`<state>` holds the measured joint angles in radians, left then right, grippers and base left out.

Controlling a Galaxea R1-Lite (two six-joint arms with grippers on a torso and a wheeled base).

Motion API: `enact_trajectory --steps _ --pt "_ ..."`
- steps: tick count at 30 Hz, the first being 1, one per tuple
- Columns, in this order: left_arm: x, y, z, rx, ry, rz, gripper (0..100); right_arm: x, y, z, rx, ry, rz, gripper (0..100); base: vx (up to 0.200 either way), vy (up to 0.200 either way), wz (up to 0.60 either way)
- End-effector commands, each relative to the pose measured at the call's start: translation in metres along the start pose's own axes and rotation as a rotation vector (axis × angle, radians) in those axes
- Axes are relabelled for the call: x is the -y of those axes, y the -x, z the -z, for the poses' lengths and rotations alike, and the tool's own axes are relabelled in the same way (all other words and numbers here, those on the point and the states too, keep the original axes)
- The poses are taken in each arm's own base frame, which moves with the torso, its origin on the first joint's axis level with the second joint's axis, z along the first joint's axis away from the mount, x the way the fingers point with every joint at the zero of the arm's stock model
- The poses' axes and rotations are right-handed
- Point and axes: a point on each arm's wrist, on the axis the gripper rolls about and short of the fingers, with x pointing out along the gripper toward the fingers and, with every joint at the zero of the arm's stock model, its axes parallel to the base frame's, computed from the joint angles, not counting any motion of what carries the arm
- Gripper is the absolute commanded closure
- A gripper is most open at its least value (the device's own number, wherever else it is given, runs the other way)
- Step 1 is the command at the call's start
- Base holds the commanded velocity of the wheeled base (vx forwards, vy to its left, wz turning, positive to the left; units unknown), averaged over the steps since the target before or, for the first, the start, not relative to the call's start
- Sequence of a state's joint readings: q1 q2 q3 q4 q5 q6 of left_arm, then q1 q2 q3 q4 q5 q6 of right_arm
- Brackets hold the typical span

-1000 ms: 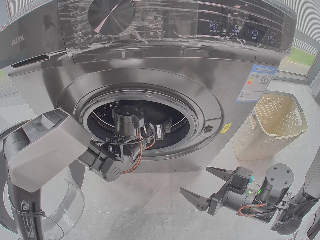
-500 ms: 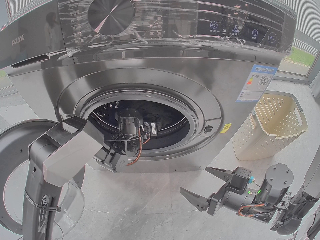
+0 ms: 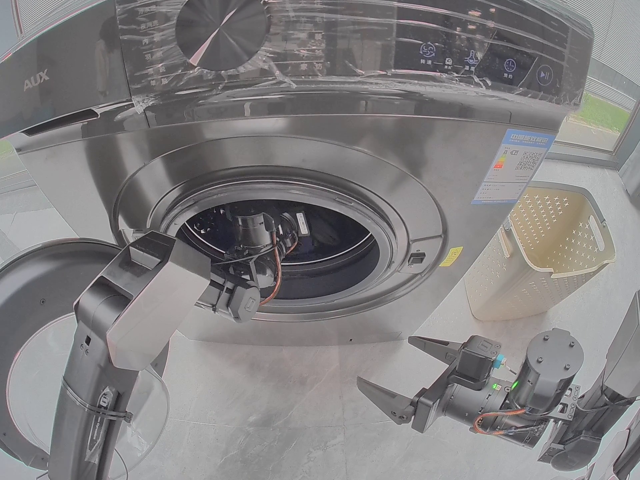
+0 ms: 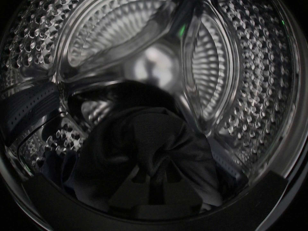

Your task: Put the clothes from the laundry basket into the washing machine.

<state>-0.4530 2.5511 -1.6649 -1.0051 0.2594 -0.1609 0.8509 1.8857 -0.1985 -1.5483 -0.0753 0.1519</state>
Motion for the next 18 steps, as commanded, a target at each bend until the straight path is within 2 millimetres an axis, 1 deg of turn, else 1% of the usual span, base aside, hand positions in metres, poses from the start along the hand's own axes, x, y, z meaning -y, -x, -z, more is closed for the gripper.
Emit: enact_trajectory --steps 1,2,10,11,14,17,18 --pt "-0.005 -0.014 0.005 0.068 0.023 -0.020 100 -0.001 0.000 0.000 -0.001 0.001 -0.004 0 0.000 0.000 0.00" --pt "-0.005 -0.015 0.002 0.084 0.029 -0.019 100 -0.001 0.000 0.000 -0.001 0.001 -0.004 0 0.000 0.000 0.00" --pt "-0.005 -0.015 0.002 0.084 0.027 -0.019 100 -0.001 0.000 0.000 -0.001 0.001 -0.004 0 0.000 0.000 0.00" --pt "-0.006 -0.014 0.003 0.080 0.026 -0.020 0 -0.001 0.000 0.000 -0.001 0.001 -0.004 0 0.000 0.000 0.00" --pt "-0.005 -0.008 0.006 0.042 0.024 -0.023 0 0.000 0.000 0.000 -0.001 0.000 -0.002 0 0.000 0.000 0.00" --pt "-0.001 0.004 -0.004 0.008 0.022 -0.016 0 -0.001 0.000 0.000 -0.001 0.001 -0.004 0 0.000 0.000 0.00" --pt "0.002 0.008 -0.004 -0.001 0.020 -0.010 0 0.000 0.000 0.000 -0.001 0.000 -0.002 0 0.000 0.000 0.00"
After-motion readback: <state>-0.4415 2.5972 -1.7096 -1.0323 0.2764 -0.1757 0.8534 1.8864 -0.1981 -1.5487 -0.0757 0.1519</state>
